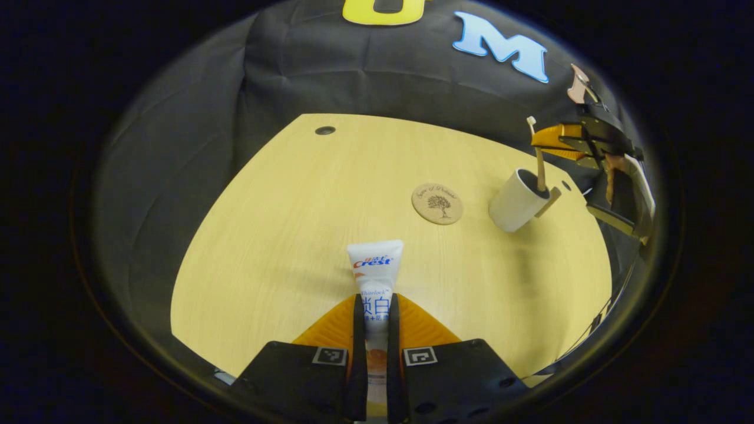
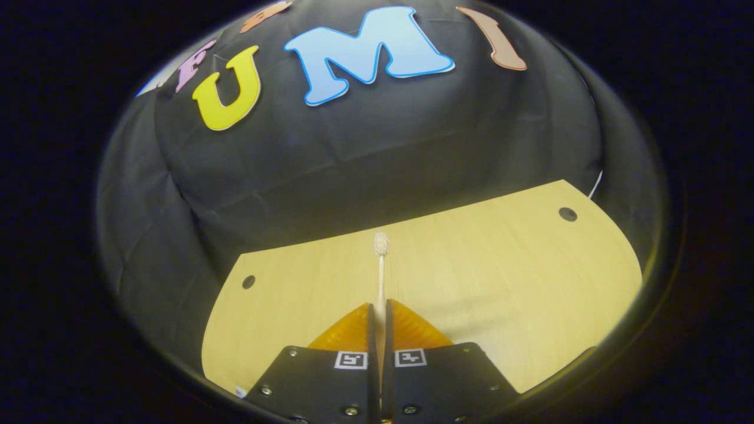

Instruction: Put the toothbrush and toothpaste on the desktop into the cup, then pick up the cup and place it on the coaster on the desktop.

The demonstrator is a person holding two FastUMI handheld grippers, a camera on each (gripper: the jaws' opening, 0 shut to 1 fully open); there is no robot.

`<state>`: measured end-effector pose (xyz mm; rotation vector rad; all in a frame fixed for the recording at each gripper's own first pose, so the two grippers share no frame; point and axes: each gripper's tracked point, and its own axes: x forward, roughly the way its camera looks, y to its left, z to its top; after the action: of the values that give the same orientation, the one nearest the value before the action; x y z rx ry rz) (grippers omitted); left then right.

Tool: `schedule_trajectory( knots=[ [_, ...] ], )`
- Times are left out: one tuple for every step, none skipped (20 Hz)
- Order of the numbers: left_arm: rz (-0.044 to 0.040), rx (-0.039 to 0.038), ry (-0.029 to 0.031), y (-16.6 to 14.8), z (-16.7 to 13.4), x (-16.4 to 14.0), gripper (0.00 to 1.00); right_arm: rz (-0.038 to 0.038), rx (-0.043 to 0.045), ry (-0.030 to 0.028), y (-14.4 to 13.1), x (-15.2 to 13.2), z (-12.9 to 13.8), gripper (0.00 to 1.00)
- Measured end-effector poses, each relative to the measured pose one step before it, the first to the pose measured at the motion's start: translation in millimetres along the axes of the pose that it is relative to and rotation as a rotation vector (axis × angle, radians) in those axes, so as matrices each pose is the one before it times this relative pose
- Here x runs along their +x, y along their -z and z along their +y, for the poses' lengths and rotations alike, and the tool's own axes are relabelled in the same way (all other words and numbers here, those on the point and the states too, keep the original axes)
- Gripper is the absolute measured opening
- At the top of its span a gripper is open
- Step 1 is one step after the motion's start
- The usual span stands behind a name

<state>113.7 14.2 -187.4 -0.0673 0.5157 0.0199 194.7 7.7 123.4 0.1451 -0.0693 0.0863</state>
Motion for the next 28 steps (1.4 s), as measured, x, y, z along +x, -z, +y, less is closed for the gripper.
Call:
schedule_trajectory(
  knots=[
    [-0.00104, 0.00051, -0.00294, -0.13, -0.03, -0.02, 0.2, -0.01514, -0.01401, -0.00623, -1.34, 0.54, 1.9, 0.02],
    [0.0002, 0.00077, -0.00392, 0.91, 0.9, -0.02, 0.21, -0.01787, -0.01558, -0.00187, -0.12, 0.96, 0.62, 0.03],
    [-0.00176, 0.00002, -0.00461, -0.77, 0.52, -1.04, 0.21, -0.01205, -0.0125, -0.00222, 0.26, -1.85, 0.35, 0.03],
    [-0.00305, -0.00099, -0.00301, -1.33, -1.35, 0.96, 0.21, -0.00847, -0.00776, -0.00905, 3.32, 1.14, 2.8, 0.03],
    [-0.0029, -0.00141, -0.00179, -0.58, -0.1, 0.47, 0.2, -0.0052, -0.003, -0.00436, 1.46, -4.83, 0.7, 0.06],
    [-0.00283, -0.00092, -0.0016, 0.3, 0.41, 0.1, 0.2, -0.00106, 0.00458, -0.002, 3.32, -0.72, -1.33, 0.07],
    [-0.00545, -0.00064, -0.0019, -1.22, -0.13, -0.32, 0.2, 0.00561, 0.0127, -0.01756, 5.08, -4.5, 1.28, 0.05],
    [-0.00674, 0.00053, 0.00004, 0.07, -0.66, 0.31, 0.2, 0.00459, 0.01263, 0.00157, 3.63, -4.79, -2.8, 0.21],
    [-0.00789, 0.00123, 0.00317, -1.45, -0.6, -1.41, 0.2, 0.00084, 0.01311, -0.00083, 0.64, -3.55, -4.22, 0.22],
    [-0.00967, 0.00074, 0.00654, -6.82, -3.32, -0.35, 0.2, 0.00228, 0.01265, 0.00629, 6.02, -8.09, -3.92, 0.28],
    [-0.01323, 0.00034, 0.01294, -7.14, -6.81, 1.36, 0.2, 0.0028, 0.01697, 0.00485, 2.62, -7.18, -6.57, 0.27],
    [-0.01553, -0.00159, 0.02607, -8.18, -10.14, 0.27, 0.2, 0.00433, 0.01626, -0.0001, 2.48, -8.9, -4.8, 0.27],
    [-0.02023, -0.00005, 0.03311, -9.68, -10.99, -0.65, 0.2, 0.00844, 0.01229, 0.00286, 2.52, -8.15, -6.92, 0.27],
    [-0.02099, 0.00269, 0.02606, -7.43, -12.78, -0.19, 0.2, 0.00729, 0.01513, 0.0048, 3.36, -11.13, -7.6, 0.27],
    [-0.02029, 0.00537, 0.0252, -10.35, -11.18, 1.15, 0.19, 0.00535, 0.01279, 0.00058, 2.87, -8.97, -5.27, 0.27],
    [-0.01896, 0.00744, 0.02122, -10.66, -10.81, 3.26, 0.2, 0.00658, 0.00678, 0.00528, 3.91, -10.84, -7.78, 0.27],
    [-0.01728, 0.00829, 0.02027, -11.92, -10.28, 5.2, 0.2, 0.00529, 0.00138, 0.00807, 3.18, -10.6, -9.35, 0.27],
    [-0.01591, 0.00745, 0.02122, -12.76, -10.73, 6.99, 0.2, 0.00264, -0.00093, 0.00979, 4.39, -10.07, -8.66, 0.27],
    [-0.01486, 0.00755, 0.0253, -11.71, -11.24, 5.57, 0.2, 0.0044, 0.00357, 0.01261, 4.21, -9.94, -9.68, 0.27],
    [-0.01227, 0.01084, 0.02384, -9.69, -11.32, 7.95, 0.2, 0.00708, 0.01113, 0.00633, 5.3, -9.3, -8.9, 0.27],
    [-0.0099, 0.01425, 0.02523, -8.94, -10.71, 7.72, 0.19, 0.00822, 0.01113, 0.00658, 5.56, -8.44, -8.33, 0.27],
    [-0.00599, 0.01588, 0.02424, -4.57, -9.9, 11.16, 0.19, 0.00851, 0.01155, 0.00967, 6.24, -7.37, -9.9, 0.27],
    [-0.00002, 0.01173, 0.01919, -2.39, -7.92, 6.39, 0.2, 0.00629, 0.01447, 0.01254, 4.82, -6.82, -10.08, 0.27],
    [0.00285, 0.00726, 0.01945, -2.88, -10.09, 8.55, 0.2, 0.00752, 0.01691, 0.01491, 4.59, -6.21, -10.45, 0.27],
    [-0.00133, -0.00207, 0.02051, -4.14, -8.68, 6.9, 0.19, 0.00719, 0.01891, 0.01373, 3.8, -4.96, -10.32, 0.27],
    [-0.00466, -0.01029, 0.0196, -7.14, -7.24, 8.59, 0.2, 0.0076, 0.01931, 0.0171, 4.37, -4.17, -11.29, 0.27],
    [-0.00983, -0.01781, 0.01602, -7.43, -5.92, 6.01, 0.2, 0.00595, 0.02065, 0.01687, 2.08, -4.08, -11.27, 0.27],
    [-0.01369, -0.02532, 0.01579, -8.76, -5.12, 6.51, 0.2, 0.00514, 0.02109, 0.0157, 1.82, -2.68, -10.61, 0.27]
  ],
)
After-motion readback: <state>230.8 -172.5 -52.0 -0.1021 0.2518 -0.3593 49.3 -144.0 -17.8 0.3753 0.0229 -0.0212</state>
